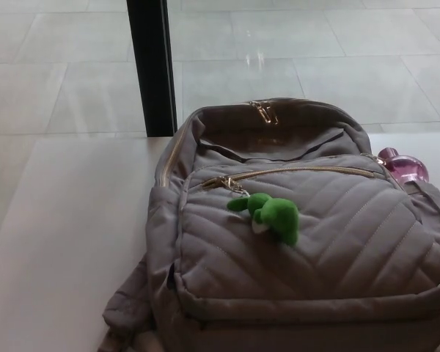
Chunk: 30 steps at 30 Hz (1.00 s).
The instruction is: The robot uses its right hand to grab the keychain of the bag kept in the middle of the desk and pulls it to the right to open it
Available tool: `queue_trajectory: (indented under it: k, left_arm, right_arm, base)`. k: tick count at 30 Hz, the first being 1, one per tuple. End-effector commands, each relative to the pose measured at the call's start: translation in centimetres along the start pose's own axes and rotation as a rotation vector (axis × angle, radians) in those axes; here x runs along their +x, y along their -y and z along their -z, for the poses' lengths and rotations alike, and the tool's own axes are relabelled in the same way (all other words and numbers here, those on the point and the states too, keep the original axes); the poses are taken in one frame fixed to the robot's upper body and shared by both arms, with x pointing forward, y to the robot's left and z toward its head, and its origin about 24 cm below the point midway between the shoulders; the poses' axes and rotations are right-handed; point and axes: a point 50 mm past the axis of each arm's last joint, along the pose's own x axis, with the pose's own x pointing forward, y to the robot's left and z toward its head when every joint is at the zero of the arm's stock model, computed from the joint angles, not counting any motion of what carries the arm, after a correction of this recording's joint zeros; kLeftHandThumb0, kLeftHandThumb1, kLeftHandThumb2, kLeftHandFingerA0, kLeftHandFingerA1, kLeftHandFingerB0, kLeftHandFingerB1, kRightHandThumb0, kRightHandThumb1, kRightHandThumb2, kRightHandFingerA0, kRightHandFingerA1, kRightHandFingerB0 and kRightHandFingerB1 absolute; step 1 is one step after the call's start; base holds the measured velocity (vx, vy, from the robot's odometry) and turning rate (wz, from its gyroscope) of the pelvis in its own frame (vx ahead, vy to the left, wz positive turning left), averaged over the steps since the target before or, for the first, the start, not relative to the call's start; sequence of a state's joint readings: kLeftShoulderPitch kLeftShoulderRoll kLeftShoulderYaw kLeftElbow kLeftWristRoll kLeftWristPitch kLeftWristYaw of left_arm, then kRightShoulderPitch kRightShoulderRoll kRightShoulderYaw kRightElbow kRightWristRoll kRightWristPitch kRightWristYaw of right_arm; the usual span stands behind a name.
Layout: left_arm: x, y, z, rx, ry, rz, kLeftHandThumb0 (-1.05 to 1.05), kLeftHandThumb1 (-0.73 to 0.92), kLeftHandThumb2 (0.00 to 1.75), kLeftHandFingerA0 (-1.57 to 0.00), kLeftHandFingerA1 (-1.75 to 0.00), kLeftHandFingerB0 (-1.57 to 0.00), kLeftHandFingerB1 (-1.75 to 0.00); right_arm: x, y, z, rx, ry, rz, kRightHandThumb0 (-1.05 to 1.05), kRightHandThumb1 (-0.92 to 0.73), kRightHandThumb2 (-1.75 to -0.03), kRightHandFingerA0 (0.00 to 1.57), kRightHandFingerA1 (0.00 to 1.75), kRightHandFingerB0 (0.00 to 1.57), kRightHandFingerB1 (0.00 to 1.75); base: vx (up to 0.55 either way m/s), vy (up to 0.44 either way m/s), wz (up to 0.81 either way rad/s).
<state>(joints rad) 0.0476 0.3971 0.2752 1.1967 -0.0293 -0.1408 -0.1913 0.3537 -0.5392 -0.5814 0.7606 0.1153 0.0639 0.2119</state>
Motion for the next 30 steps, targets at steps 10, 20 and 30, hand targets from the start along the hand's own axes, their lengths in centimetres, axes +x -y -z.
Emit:
queue_trajectory:
  k: [10,20,30]
  left_arm:
    - [-0.2,-0.6,-0.1,-0.035,0.042,0.004,-0.6,0.61,0.59,-0.65,-0.59,-0.56,-0.44]
    - [-0.2,-0.7,-0.3,-0.043,0.045,0.012,-0.57,0.62,0.59,-0.6,-0.59,-0.52,-0.44]
    - [-0.1,-0.7,-0.6,-0.019,0.054,0.004,-0.59,0.62,0.59,-0.65,-0.57,-0.54,-0.43]
  right_arm:
    - [-2.3,1.0,-19.8,0.219,0.523,-0.057,-0.8,-0.54,-0.93,0.21,0.52,0.05,0.22]
    - [-11.8,-4.5,-33.4,0.122,1.062,-0.272,-0.78,-0.5,-0.87,0.21,0.51,0.1,0.39]
    - [-19.8,-15.2,-35.2,-0.158,1.29,-0.59,-0.76,-0.57,-0.58,0.38,0.43,0.3,0.3]
  base:
    - [0.0,0.0,0.0]
    - [0.0,0.0,0.0]
    - [0.0,0.0,0.0]
